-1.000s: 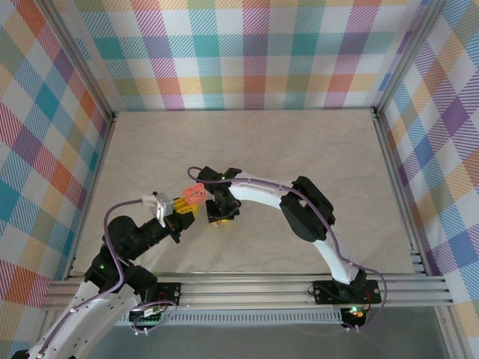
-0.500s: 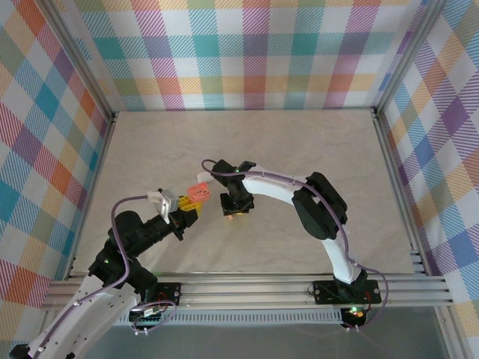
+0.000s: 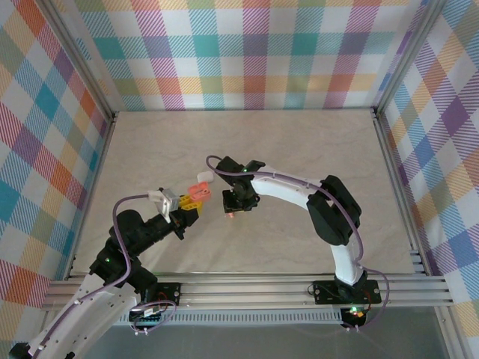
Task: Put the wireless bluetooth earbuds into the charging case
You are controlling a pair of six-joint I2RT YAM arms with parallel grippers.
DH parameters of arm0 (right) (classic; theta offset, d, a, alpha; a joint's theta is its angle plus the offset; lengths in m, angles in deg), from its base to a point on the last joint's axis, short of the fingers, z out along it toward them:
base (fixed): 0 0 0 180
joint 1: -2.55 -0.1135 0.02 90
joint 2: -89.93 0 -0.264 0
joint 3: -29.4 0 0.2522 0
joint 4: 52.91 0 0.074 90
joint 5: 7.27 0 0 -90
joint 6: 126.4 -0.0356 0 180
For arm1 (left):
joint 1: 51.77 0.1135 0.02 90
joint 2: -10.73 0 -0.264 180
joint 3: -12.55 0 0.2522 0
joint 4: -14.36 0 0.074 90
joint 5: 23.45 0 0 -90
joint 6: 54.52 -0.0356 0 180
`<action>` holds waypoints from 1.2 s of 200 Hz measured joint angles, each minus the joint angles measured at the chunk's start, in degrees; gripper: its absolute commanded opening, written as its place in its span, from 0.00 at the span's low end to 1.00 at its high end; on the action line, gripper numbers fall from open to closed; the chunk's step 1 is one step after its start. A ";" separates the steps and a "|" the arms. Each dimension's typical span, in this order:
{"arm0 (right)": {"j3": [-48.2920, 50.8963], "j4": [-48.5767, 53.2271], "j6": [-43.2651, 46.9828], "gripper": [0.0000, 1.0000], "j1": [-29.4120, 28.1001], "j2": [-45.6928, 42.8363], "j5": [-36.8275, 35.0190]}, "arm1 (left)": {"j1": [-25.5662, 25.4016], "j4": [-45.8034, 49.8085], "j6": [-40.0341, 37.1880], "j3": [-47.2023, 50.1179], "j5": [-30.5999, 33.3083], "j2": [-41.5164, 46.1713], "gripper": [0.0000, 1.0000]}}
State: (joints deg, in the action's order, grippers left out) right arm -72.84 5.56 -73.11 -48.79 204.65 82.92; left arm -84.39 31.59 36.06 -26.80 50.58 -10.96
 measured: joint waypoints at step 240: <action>-7.74 6.05 7.39 0.37 -2.27 10.27 -5.90 | 0.00 0.87 0.02 0.00 0.02 0.59 0.00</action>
State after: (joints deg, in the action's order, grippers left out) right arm -80.58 11.61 -65.72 -51.06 214.92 77.02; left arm -84.39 32.46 36.08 -26.80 50.60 -10.37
